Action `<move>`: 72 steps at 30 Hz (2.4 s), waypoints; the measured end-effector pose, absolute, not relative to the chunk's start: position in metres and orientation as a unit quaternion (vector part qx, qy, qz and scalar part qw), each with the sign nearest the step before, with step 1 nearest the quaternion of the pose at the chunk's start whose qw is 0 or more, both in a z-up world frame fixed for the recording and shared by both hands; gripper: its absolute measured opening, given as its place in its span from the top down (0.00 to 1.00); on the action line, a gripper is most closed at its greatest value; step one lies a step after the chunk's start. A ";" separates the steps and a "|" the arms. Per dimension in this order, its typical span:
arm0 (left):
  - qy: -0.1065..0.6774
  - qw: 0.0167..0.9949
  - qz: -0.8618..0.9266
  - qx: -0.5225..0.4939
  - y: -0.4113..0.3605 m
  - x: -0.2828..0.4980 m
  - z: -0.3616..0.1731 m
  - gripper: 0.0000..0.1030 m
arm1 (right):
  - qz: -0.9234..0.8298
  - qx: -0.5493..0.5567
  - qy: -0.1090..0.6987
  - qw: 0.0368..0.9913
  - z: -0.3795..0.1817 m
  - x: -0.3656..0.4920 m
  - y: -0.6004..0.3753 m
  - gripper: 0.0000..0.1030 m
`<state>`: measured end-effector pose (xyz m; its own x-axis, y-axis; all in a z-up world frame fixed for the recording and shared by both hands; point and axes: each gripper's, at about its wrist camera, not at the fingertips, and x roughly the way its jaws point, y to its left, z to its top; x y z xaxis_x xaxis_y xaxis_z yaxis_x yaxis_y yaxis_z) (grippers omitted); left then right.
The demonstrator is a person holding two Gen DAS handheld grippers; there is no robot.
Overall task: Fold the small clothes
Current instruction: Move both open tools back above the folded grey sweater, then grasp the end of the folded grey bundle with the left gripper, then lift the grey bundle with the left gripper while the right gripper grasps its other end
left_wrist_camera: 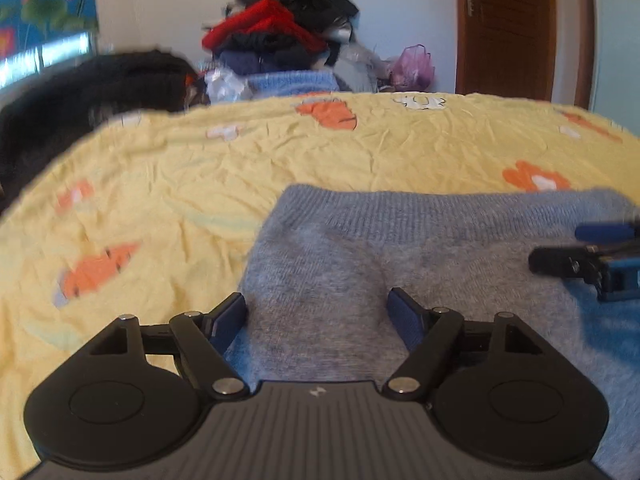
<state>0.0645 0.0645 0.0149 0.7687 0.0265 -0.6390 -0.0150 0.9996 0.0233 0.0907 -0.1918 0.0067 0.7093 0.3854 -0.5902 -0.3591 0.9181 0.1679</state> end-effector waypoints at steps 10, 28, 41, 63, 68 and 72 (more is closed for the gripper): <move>0.267 0.955 0.062 -0.117 0.105 0.003 0.043 0.02 | 0.204 0.039 0.321 0.924 0.009 0.089 -0.197 0.11; 0.307 0.792 -0.034 -0.526 0.181 -0.093 0.002 0.03 | 0.210 0.059 0.319 0.922 0.010 0.088 -0.203 0.10; 0.345 0.862 0.050 -0.367 0.129 -0.077 0.018 0.61 | 0.211 0.061 0.319 0.922 0.010 0.087 -0.203 0.10; 0.279 0.960 0.009 -0.003 0.014 -0.094 0.026 0.91 | 0.217 0.072 0.343 0.911 0.017 0.092 -0.203 0.07; 0.287 0.957 -0.001 -0.031 0.025 -0.091 0.022 0.91 | 0.282 0.107 0.395 0.868 0.046 0.099 -0.173 0.06; 0.300 0.944 -0.010 -0.137 0.057 -0.088 0.027 0.90 | 0.354 0.068 0.446 0.819 0.059 0.106 -0.109 0.07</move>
<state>-0.0885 0.0568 0.0265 0.8199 -0.1006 -0.5635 -0.0631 0.9625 -0.2637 0.1055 -0.1087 0.0586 0.3517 0.6399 -0.6833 -0.5192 0.7407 0.4264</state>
